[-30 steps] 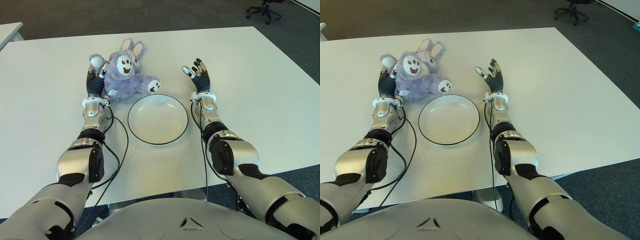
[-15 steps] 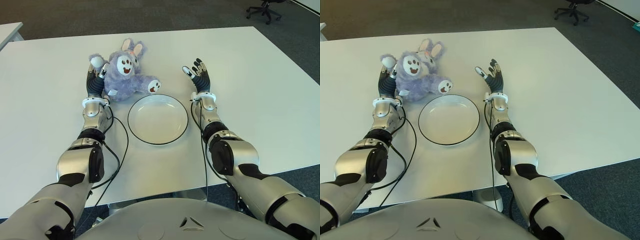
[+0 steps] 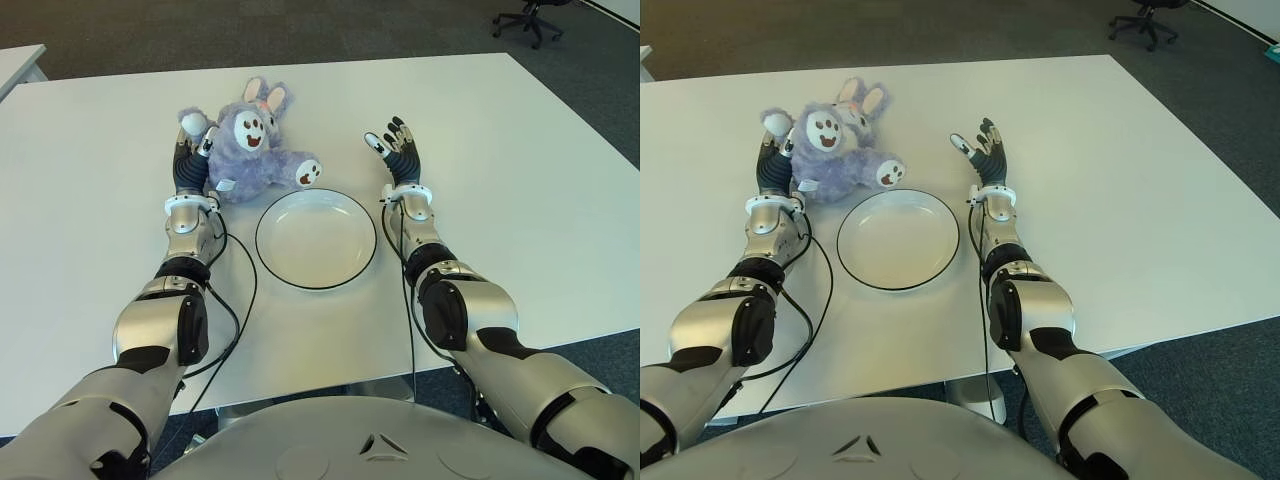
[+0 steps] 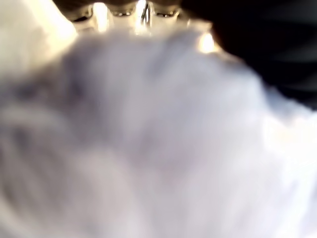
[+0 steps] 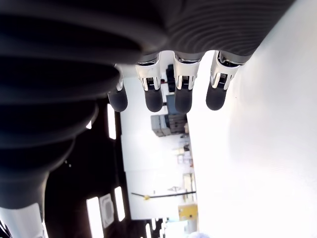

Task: Put the doll into the plate.

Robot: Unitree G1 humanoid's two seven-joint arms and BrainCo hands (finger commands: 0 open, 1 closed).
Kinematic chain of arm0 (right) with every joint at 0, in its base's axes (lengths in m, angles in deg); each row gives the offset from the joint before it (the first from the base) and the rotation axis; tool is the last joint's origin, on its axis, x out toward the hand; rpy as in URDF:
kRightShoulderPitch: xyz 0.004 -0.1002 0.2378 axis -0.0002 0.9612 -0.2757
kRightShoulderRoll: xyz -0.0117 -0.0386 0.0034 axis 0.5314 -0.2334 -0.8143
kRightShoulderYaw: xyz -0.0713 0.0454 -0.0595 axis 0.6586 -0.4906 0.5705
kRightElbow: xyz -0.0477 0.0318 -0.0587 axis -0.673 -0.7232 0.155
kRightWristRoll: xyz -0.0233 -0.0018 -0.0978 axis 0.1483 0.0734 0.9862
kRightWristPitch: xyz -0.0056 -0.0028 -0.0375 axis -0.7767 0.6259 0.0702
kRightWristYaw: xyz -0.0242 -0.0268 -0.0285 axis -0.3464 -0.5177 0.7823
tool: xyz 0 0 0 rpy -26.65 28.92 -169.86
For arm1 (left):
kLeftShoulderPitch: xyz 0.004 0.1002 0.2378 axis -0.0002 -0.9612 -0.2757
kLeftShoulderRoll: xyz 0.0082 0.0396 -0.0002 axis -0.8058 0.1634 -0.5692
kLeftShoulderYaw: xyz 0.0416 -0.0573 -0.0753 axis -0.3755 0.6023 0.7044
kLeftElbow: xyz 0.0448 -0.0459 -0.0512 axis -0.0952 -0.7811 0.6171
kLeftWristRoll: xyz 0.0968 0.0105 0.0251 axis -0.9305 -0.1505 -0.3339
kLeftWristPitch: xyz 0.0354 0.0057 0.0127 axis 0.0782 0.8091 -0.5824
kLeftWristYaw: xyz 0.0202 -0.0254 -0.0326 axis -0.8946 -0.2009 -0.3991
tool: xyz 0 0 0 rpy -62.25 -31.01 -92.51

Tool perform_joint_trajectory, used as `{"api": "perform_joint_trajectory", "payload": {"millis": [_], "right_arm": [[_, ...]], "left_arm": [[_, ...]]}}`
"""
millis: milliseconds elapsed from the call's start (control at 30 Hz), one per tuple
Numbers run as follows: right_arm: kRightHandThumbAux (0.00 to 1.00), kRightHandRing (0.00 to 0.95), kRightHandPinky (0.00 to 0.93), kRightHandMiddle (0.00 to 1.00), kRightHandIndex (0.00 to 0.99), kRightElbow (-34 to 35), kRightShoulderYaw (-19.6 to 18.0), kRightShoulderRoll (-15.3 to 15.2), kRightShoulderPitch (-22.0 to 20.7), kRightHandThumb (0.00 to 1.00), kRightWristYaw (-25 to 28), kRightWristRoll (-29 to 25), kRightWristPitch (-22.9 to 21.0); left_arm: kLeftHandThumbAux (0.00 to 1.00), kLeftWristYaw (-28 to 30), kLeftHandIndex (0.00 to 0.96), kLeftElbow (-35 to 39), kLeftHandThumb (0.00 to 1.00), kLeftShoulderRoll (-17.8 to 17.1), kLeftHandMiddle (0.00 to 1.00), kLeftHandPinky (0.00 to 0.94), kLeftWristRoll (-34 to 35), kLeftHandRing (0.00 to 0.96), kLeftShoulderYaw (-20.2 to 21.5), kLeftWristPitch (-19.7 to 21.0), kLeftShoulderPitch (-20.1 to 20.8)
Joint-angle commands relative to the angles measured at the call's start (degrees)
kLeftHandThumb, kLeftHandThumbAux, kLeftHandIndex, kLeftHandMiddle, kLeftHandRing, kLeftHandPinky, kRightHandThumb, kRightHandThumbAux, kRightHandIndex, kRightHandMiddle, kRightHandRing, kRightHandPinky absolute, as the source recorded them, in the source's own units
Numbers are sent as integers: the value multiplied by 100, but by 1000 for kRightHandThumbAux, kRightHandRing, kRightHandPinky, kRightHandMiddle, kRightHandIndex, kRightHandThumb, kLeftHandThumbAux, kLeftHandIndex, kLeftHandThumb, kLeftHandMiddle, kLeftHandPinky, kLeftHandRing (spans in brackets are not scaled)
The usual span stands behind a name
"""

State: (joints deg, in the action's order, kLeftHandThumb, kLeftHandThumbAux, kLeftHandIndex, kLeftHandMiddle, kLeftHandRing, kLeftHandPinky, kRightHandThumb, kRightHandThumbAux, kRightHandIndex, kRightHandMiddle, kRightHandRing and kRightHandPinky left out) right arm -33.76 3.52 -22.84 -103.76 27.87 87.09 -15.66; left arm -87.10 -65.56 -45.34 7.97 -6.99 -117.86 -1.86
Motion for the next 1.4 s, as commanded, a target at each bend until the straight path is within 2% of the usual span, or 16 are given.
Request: {"api": "perform_joint_trajectory", "payload": {"millis": [33, 100, 200, 233, 500, 700, 1400], "right_arm": [[678, 66, 72, 68, 54, -486, -48, 118, 722, 7, -34, -50, -493], [678, 65, 71, 68, 53, -486, -43, 117, 722, 10, -36, -44, -492], [680, 65, 72, 68, 51, -485, -37, 116, 724, 12, -46, -37, -486], [682, 66, 73, 68, 50, -485, -37, 116, 724, 14, -48, -36, -485], [677, 63, 65, 64, 48, -487, -21, 112, 712, 12, -67, -21, -501], [676, 63, 69, 66, 50, -487, -27, 112, 707, 12, -63, -29, -507], [676, 63, 69, 66, 53, -485, -46, 110, 703, 16, -47, -49, -505]], "left_arm": [[501, -166, 0, -372, 0, 308, 73, 13, -87, 45, -82, 32, -638], [568, -204, 0, -418, 0, 271, 66, 37, -108, 47, -85, 55, -592], [602, -272, 0, -454, 16, 255, 59, 44, -129, 47, -84, 29, -575], [619, -288, 0, -456, 54, 258, 54, 50, -133, 47, -82, 7, -577], [637, -293, 0, -516, 183, 242, 41, 44, -100, 48, -34, 44, -487], [652, -261, 0, -565, 237, 221, 37, 46, -61, 44, 15, 97, -416], [626, -197, 0, -624, 273, 191, 40, 80, 10, 57, 103, 169, -190]]}}
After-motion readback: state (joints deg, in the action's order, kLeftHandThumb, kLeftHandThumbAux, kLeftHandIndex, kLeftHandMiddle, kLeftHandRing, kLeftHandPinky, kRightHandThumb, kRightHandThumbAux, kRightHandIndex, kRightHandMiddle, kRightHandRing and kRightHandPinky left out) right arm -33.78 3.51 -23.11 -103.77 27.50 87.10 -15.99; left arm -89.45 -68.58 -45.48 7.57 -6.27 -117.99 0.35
